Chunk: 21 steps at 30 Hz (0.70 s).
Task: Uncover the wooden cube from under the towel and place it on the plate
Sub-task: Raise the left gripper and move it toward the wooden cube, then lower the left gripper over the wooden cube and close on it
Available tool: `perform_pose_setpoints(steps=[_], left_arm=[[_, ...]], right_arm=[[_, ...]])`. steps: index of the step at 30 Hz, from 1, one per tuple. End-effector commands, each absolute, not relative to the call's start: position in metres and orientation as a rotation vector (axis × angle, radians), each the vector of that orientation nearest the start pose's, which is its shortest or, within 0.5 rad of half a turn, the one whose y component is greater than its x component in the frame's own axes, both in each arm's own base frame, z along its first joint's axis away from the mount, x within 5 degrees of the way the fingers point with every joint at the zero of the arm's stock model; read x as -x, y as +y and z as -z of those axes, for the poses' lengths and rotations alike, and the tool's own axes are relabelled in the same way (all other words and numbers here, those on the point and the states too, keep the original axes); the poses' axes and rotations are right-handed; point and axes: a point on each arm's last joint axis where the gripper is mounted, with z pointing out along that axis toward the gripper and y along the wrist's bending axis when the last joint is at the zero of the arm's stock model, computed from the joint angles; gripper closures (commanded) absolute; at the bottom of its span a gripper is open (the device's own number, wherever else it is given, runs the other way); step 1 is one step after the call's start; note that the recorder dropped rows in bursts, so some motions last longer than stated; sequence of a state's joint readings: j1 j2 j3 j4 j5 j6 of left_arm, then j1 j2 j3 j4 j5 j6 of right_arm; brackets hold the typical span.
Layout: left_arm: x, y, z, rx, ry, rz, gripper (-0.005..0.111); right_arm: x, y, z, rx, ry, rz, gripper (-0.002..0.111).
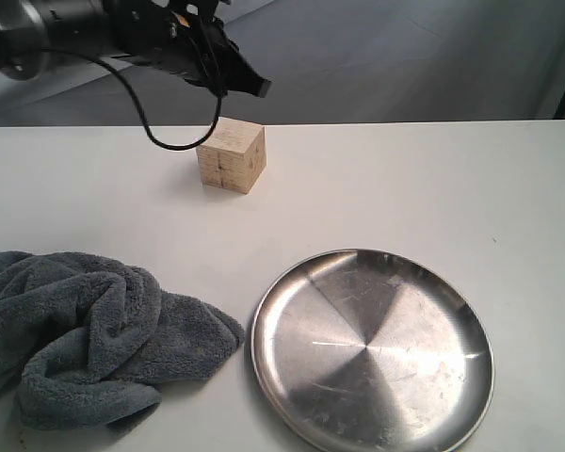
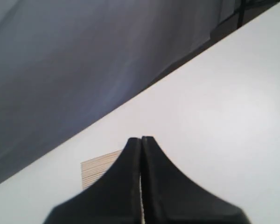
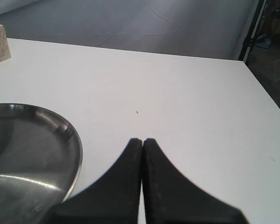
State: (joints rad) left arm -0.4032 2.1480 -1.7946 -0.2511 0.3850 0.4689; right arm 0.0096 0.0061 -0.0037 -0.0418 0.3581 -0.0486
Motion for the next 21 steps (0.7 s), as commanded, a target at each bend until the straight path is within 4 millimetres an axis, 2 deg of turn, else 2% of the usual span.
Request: perform_pose_setpoints(steps=[1,6,10,13,15,17,18,20,21], left_arm=[[-0.489,-0.207,-0.225,-0.667,2.173,0.241,0.107],[-0.504,-0.207,-0.217,-0.669,2.186,0.177,0.107],[-0.508,-0.203,-0.209,-0.739,2.175,0.069,0.106],[-0.509,-0.202,-0.205,-0.764,2.180,0.037,0.098],[-0.509,-0.202,-0.202,-0.766,2.187,0.036,0.084],[-0.509,-0.202,-0.202,-0.766,2.187,0.036,0.060],[-0.509,-0.202,-0.202,-0.753,2.192,0.044,0.036],[-0.511,-0.203,-0.203,-0.668,2.189,0.082,0.004],[-0.511,-0.203,-0.203,-0.635,2.191,0.097,0.003]], right_arm=[[-0.053,-0.001,-0.182,0.081,1.833,0.064,0.108],[-0.053,-0.001,-0.182,0.081,1.833,0.064,0.108],[-0.053,-0.001,-0.182,0.081,1.833,0.064,0.108],[-0.053,-0.001,-0.182,0.081,1.833,0.064,0.108],[-0.053,-0.001,-0.182,0.081,1.833,0.064,0.108],[-0.053,-0.001,-0.182,0.081,1.833,0.064,0.108],[-0.053,-0.001,-0.182,0.081,1.833,0.064,0.108],[-0.053,-0.001,-0.182,0.081,1.833,0.064,0.108],[-0.053,-0.001,-0.182,0.081,1.833,0.064,0.108]])
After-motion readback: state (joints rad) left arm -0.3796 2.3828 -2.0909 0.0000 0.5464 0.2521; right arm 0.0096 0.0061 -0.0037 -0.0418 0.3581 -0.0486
